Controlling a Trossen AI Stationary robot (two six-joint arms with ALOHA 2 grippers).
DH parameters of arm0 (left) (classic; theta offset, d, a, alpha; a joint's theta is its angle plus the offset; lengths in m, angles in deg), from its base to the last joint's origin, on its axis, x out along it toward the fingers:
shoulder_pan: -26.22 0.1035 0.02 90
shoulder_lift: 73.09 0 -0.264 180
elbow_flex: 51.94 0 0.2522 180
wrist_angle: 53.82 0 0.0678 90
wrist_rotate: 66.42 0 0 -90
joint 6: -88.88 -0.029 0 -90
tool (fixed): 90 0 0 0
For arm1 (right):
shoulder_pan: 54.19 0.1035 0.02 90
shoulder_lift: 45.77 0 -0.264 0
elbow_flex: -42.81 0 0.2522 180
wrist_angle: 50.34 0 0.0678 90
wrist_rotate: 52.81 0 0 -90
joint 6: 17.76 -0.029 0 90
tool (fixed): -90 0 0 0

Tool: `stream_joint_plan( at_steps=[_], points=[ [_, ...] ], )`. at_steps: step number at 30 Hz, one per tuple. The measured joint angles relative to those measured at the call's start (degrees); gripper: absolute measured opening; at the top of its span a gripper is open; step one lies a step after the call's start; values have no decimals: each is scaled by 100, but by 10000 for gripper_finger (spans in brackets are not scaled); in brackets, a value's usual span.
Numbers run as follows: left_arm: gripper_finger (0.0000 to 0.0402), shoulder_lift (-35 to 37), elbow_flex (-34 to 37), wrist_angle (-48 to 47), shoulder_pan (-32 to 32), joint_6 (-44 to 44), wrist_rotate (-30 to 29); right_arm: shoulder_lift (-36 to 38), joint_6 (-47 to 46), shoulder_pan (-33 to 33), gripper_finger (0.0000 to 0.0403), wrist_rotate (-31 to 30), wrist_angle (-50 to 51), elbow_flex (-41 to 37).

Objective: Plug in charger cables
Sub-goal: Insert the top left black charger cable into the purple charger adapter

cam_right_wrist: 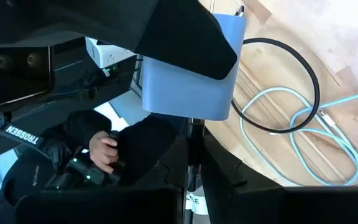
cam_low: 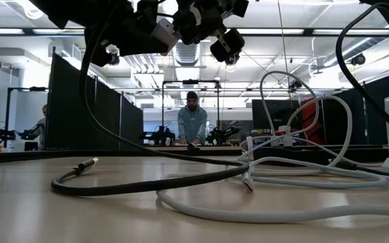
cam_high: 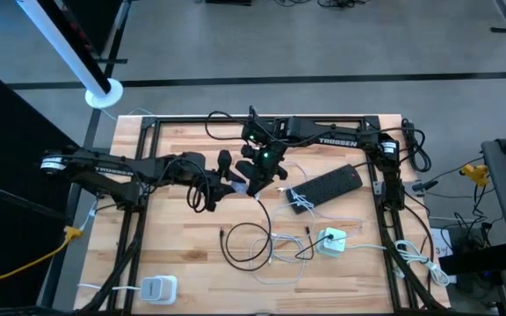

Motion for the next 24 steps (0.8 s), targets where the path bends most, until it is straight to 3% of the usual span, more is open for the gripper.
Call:
stream_joint_plan(
  at_steps=[24],
  points=[
    [120, -11, 13, 29, -50, -16, -100, -66, -30, -100, 15, -330, -163, -13]
  ],
)
